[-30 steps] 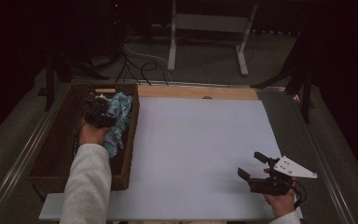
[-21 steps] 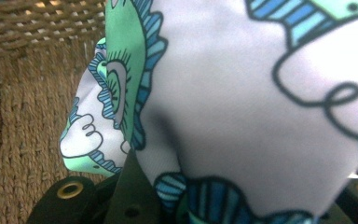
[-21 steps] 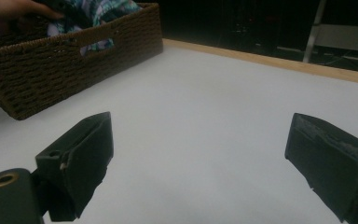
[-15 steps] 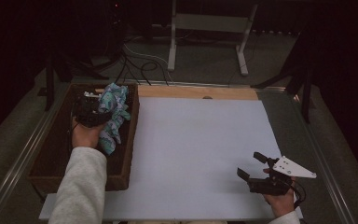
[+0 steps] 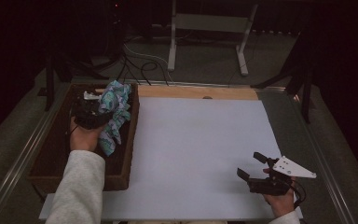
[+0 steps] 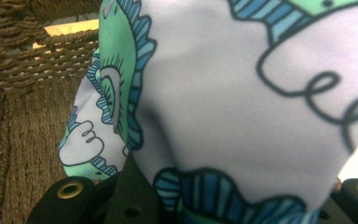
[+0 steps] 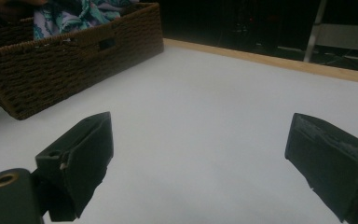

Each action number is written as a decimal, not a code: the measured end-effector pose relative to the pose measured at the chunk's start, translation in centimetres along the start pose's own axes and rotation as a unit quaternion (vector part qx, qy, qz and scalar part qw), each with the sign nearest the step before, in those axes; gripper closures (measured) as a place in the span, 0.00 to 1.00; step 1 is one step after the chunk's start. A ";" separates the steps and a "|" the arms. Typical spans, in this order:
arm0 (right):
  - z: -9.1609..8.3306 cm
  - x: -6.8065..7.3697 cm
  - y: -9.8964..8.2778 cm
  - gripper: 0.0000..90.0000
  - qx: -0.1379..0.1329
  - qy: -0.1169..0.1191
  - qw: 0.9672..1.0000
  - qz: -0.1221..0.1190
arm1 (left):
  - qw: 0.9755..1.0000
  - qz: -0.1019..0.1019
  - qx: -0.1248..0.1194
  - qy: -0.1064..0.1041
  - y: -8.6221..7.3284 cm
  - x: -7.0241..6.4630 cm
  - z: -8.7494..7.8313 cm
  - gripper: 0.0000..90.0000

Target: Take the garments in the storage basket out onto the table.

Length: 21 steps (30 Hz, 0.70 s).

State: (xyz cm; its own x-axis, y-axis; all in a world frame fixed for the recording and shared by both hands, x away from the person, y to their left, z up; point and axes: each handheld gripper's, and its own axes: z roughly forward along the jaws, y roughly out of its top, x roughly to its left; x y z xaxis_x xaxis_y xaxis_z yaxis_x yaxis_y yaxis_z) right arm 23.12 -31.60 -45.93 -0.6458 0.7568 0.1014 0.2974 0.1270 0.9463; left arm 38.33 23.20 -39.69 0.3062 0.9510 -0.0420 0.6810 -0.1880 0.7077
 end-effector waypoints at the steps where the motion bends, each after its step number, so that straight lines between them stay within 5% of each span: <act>1: 0.0 0.0 0.0 0.09 0.000 0.000 1.000 0.000 | 1.000 0.001 -0.003 0.000 0.0 0.0 -0.3 0.81; 21: 0.0 0.0 0.0 0.09 0.001 0.001 1.000 -0.001 | 0.999 -0.020 -0.025 0.001 0.1 0.2 -2.3 0.81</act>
State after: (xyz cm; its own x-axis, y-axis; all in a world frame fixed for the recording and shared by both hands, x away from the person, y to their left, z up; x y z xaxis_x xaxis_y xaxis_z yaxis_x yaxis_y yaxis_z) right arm 23.11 -31.54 -45.93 -0.6474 0.7555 0.1003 0.2979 0.1297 0.9458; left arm 36.90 23.93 -38.02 0.2778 0.9581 -0.0694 0.6586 -0.1373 0.7399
